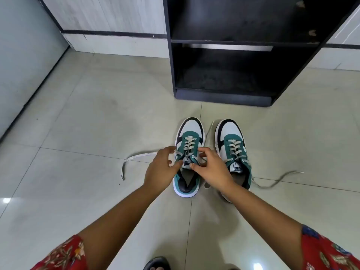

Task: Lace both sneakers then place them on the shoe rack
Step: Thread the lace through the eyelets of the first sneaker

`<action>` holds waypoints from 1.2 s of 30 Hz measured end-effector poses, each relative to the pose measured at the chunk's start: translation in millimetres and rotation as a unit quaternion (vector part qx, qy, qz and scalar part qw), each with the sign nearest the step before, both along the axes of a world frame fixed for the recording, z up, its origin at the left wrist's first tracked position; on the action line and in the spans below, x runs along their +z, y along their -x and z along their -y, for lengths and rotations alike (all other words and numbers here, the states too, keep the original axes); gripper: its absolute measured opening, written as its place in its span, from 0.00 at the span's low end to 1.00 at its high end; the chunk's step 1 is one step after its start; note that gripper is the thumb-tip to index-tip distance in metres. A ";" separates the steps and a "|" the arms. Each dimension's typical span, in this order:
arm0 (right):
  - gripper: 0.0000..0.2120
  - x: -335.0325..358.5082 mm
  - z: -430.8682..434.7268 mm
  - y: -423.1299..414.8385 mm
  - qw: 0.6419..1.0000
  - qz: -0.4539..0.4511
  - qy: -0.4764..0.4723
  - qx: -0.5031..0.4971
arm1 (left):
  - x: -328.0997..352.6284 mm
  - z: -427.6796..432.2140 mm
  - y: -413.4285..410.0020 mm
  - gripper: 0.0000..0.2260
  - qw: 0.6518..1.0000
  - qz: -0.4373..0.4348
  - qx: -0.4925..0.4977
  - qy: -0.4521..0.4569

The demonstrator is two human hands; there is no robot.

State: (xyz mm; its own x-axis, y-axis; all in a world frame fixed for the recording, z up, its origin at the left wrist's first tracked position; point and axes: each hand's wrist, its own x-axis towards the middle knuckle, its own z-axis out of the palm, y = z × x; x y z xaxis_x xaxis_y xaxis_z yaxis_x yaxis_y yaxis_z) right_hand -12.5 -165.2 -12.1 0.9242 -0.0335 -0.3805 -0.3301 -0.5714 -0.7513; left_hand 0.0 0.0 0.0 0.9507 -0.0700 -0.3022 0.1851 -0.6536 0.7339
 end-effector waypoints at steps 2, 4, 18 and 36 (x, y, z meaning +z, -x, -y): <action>0.30 0.5 -3.1 1.5 0.999 0.013 0.038 0.000 | 0.6 4.1 -0.2 0.23 0.999 0.003 -0.013 -0.030; 0.30 -2.2 -4.8 4.7 0.999 0.028 0.044 0.000 | -3.0 6.1 1.2 0.24 0.998 0.009 -0.036 -0.043; 0.25 -11.8 -22.0 25.2 0.998 0.061 -0.008 0.021 | -12.8 -27.3 18.7 0.15 0.991 0.085 -0.033 -0.097; 0.10 9.0 -8.0 5.0 0.998 0.009 -0.038 0.051 | -9.0 -42.6 8.1 0.10 0.990 0.098 -0.090 -0.051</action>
State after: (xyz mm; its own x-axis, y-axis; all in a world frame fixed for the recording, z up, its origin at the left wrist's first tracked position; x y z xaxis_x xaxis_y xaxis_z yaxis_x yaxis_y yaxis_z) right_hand -17.4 -157.2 -3.1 0.9283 0.0890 -0.3611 -0.2587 -0.5431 -0.7988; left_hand -8.1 42.6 -9.0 0.9667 -0.2225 -0.1268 -0.0810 -0.7355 0.6727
